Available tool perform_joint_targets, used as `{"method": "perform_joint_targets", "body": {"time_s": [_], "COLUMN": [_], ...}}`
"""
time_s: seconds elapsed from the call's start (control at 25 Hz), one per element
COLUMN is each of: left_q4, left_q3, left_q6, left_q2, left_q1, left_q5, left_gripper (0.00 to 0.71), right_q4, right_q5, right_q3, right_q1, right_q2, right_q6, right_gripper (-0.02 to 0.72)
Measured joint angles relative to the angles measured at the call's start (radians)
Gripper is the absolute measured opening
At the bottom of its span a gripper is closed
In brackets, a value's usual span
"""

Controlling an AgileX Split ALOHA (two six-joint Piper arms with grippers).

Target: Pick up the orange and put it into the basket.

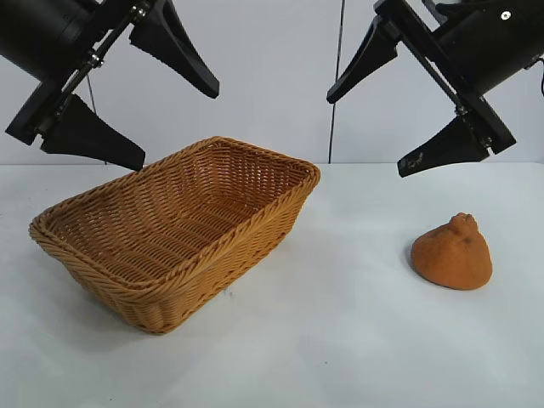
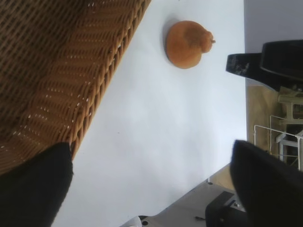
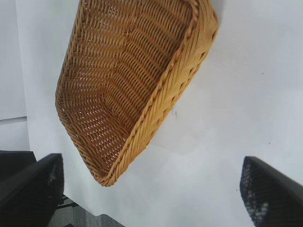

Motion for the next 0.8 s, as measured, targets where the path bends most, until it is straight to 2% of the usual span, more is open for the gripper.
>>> {"method": "perform_joint_targets", "body": {"time_s": [0.68,0.8], "left_q4": [0.001,0.06], "left_q3": [0.0,0.0], "left_q6": [-0.007,-0.047], "left_q2": [-0.001,-0.021], "left_q1": [0.0,0.0], "left_q5": [0.001,0.015], "left_gripper": [0.643,0.643], "right_q4": [0.0,0.0], "right_q5": [-0.025,-0.026], "right_q3": [0.0,0.0], "right_q1": [0.0,0.0], "right_q2": [0.0,0.0], "right_q6": [0.0,0.0], "right_gripper": [0.694,0.694]}}
